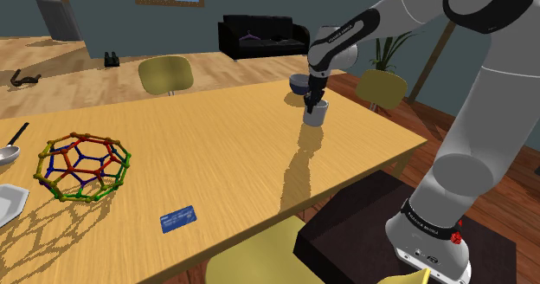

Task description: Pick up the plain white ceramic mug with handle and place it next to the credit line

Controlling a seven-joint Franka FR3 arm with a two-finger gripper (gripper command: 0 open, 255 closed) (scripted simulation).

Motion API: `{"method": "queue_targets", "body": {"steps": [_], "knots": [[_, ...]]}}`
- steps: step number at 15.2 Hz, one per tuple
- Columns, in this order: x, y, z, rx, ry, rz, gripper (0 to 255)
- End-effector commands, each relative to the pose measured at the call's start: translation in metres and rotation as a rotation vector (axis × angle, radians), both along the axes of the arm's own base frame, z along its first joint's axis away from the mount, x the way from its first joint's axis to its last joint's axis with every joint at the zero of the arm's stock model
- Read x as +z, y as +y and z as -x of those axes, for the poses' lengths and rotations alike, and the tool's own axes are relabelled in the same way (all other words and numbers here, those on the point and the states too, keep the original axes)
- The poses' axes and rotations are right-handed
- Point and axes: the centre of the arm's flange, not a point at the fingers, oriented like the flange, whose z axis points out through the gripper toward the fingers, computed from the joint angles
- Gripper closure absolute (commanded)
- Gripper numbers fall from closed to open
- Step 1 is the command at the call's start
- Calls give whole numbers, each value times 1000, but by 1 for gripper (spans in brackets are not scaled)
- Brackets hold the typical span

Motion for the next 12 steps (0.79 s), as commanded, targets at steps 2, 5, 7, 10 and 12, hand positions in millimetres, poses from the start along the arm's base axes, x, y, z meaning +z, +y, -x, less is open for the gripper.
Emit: {"method": "queue_targets", "body": {"steps": [2, 5, 7, 10, 12], "knots": [[15, 0, 0, 0, 0, 0, 255], [31, 0, 0, 0, 0, 0, 255], [42, 0, 0, 0, 0, 0, 255], [57, 0, 0, 0, 0, 0, 255], [68, 0, 0, 0, 0, 0, 255]]}}
